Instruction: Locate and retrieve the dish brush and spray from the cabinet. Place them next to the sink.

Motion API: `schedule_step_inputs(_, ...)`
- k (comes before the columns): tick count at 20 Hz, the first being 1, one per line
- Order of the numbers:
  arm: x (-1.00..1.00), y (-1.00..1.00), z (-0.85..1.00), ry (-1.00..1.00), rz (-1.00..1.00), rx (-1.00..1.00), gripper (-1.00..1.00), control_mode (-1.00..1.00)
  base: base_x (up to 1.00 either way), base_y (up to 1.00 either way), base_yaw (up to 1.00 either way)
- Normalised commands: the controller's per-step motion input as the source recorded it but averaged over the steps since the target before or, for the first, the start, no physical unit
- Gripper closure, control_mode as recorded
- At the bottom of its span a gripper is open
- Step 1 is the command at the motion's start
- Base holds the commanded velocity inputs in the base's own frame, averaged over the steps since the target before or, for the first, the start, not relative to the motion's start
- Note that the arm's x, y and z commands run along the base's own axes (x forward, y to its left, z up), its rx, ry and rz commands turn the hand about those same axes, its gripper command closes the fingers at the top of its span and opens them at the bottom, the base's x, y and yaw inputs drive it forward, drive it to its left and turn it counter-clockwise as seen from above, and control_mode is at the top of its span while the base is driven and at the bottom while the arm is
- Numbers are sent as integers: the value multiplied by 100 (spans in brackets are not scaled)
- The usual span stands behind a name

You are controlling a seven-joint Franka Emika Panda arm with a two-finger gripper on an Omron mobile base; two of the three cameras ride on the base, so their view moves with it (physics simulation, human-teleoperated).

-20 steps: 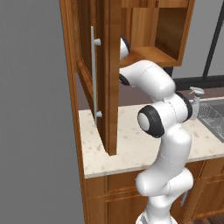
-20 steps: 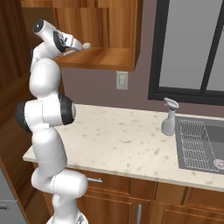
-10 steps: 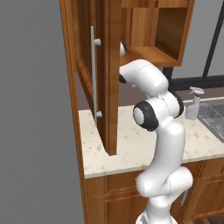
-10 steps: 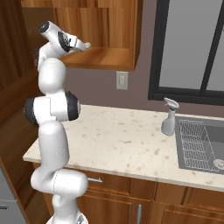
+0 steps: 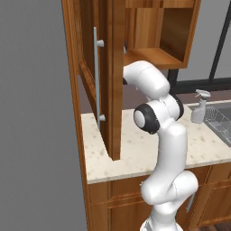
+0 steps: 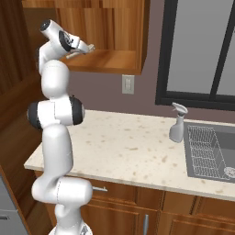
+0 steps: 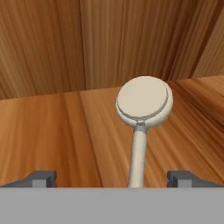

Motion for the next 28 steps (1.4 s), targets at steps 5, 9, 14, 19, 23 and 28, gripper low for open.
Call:
schedule_step_inputs(5, 0, 0, -27, 0, -4, 0, 100, -100, 0, 0, 0)
schedule_step_inputs(9, 0, 0, -22, -1, -2, 1, 100, -100, 0, 0, 0)
schedule_step_inputs(14, 0, 1, -5, -4, 0, 0, 100, -100, 0, 0, 0)
schedule_step_inputs(19, 0, -15, -1, 0, 3, 0, 100, -100, 0, 0, 0)
schedule_step_inputs(23, 0, -44, 0, 0, 10, 0, 100, -100, 0, 0, 0)
schedule_step_inputs(28, -10, -24, -1, 0, 11, 0, 100, -100, 0, 0, 0)
